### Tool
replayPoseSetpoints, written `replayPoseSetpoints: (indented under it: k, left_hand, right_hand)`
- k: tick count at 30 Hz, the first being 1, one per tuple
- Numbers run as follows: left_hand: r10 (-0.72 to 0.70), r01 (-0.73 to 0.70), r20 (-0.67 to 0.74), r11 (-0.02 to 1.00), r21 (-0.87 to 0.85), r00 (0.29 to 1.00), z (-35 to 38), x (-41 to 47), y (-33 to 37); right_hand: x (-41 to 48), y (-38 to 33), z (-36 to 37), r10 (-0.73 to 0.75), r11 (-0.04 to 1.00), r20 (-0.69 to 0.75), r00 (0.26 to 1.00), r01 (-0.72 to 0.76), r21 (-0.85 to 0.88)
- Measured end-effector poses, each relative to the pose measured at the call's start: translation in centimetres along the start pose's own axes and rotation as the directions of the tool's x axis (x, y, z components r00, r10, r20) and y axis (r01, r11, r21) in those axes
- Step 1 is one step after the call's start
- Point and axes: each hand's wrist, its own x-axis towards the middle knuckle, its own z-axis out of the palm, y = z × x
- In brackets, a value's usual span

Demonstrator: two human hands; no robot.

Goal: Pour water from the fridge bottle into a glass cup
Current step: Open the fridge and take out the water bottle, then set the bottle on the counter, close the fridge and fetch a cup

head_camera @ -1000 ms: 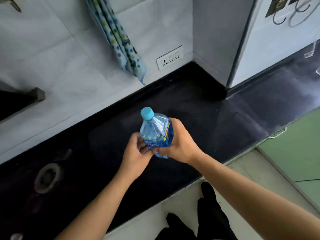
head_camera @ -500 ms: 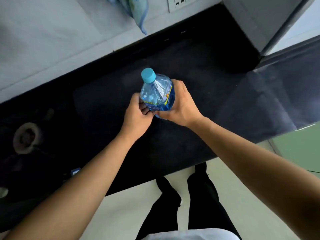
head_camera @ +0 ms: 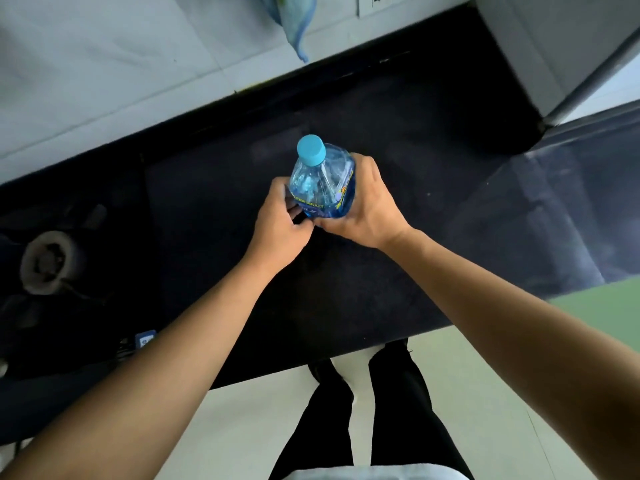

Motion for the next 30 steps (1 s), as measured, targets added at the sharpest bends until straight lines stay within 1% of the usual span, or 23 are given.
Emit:
replayPoseSetpoints:
  k: [4, 6, 9, 11, 13, 16, 19, 21, 23, 25, 28, 30]
  left_hand:
    - [-0.027, 0.026, 0.05, 0.999, 0.033, 0.998, -0.4, 0.1, 0.6]
    - [-0.041, 0.034, 0.069, 0.993, 0.109, 0.997, -0.7, -0.1, 1.2]
    - [-0.021, 0.002, 0.066, 0.96, 0.279, 0.998, -1.7, -0.9, 2.3]
    - [-0.009, -0.016, 0.062, 0.927, 0.375, 0.998, -2.5, -1.7, 3.0]
    - [0.002, -0.036, 0.072, 0.88, 0.473, 0.997, -3.8, -3.1, 4.3]
    - [0.015, -0.105, 0.143, 0.757, 0.644, 0.99, -5.8, -5.4, 6.4]
    - [0.03, -0.19, 0.217, 0.607, 0.771, 0.976, -8.0, -8.3, 8.3]
    - [0.042, -0.209, 0.221, 0.531, 0.822, 0.974, -9.1, -10.1, 9.1]
    - [0.048, -0.193, 0.193, 0.469, 0.862, 0.98, -10.3, -12.0, 9.7]
    - [0.042, -0.157, 0.154, 0.435, 0.887, 0.987, -11.3, -13.9, 10.0]
    - [0.021, -0.064, 0.061, 0.432, 0.9, 0.998, -12.9, -16.8, 10.2]
    - [0.011, 0.0, -0.005, 0.435, 0.901, 1.0, -13.8, -18.9, 10.3]
  right_hand:
    - [-0.4, -1.4, -1.0, 0.071, 0.996, 0.073, 0.995, -0.066, -0.061]
    - [-0.9, -2.3, -1.5, 0.102, 0.988, 0.093, 0.99, -0.09, -0.128]
    - [-2.4, -4.4, -2.6, 0.149, 0.958, 0.069, 0.986, -0.127, -0.257]
    - [-3.5, -6.1, -3.5, 0.212, 0.904, 0.051, 0.976, -0.176, -0.389]
    - [-4.8, -8.6, -4.4, 0.255, 0.813, 0.055, 0.965, -0.184, -0.553]
    - [-6.7, -12.9, -5.2, 0.301, 0.674, 0.113, 0.947, -0.127, -0.728]
    - [-8.8, -17.0, -5.0, 0.311, 0.57, 0.15, 0.939, -0.058, -0.82]
    - [-9.9, -19.1, -4.6, 0.297, 0.516, 0.157, 0.942, -0.02, -0.857]
    - [-11.0, -21.0, -4.0, 0.268, 0.483, 0.174, 0.947, 0.024, -0.875]
    - [-12.0, -22.4, -3.5, 0.234, 0.465, 0.199, 0.951, 0.07, -0.882]
    - [-13.3, -24.0, -3.1, 0.181, 0.449, 0.263, 0.948, 0.158, -0.879]
    - [-13.9, -24.6, -2.9, 0.156, 0.455, 0.319, 0.935, 0.218, -0.863]
